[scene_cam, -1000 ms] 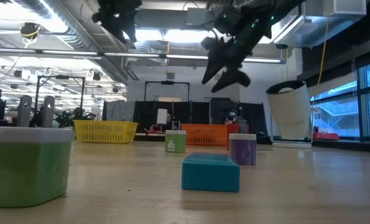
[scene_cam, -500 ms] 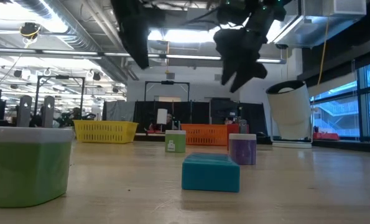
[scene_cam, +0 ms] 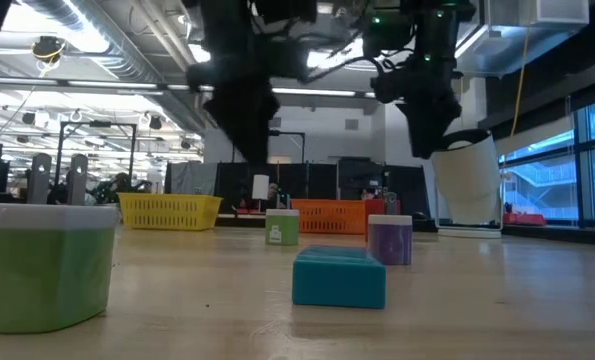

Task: Pick & Place Office items
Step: Put the top green changer adapter into the yellow bin

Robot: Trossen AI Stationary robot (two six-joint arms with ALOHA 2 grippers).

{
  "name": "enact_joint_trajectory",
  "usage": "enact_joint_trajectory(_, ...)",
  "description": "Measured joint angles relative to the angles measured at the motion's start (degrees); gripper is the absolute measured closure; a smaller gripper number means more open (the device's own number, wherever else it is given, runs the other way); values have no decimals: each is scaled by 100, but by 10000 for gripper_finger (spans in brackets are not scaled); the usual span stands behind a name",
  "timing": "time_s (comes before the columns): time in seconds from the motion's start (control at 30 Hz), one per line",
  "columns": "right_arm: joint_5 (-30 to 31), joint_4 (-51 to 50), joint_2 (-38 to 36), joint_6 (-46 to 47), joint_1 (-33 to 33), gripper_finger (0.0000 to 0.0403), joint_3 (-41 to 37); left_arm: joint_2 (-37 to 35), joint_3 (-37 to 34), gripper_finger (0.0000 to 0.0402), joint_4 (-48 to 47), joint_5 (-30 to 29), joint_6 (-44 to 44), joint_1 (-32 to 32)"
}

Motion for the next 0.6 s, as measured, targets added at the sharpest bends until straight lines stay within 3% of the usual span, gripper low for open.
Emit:
enact_joint_trajectory(0.2, 628, -570, 0, -370, 55, 186, 0, 15, 2, 148, 767, -389, -1004, -456)
enact_joint_trajectory(0.33, 689, -570, 0, -720, 49, 186, 0, 15, 2, 148, 815, -477, -1366, -517)
enact_joint_trajectory(0.47, 689, -556, 0, -727, 35, 186, 0, 15, 2, 148, 619, -432, -1216, -343)
enact_joint_trajectory(0.6, 687, -554, 0, -464, 35, 186, 0, 15, 2, 148, 160, 149, -746, -109)
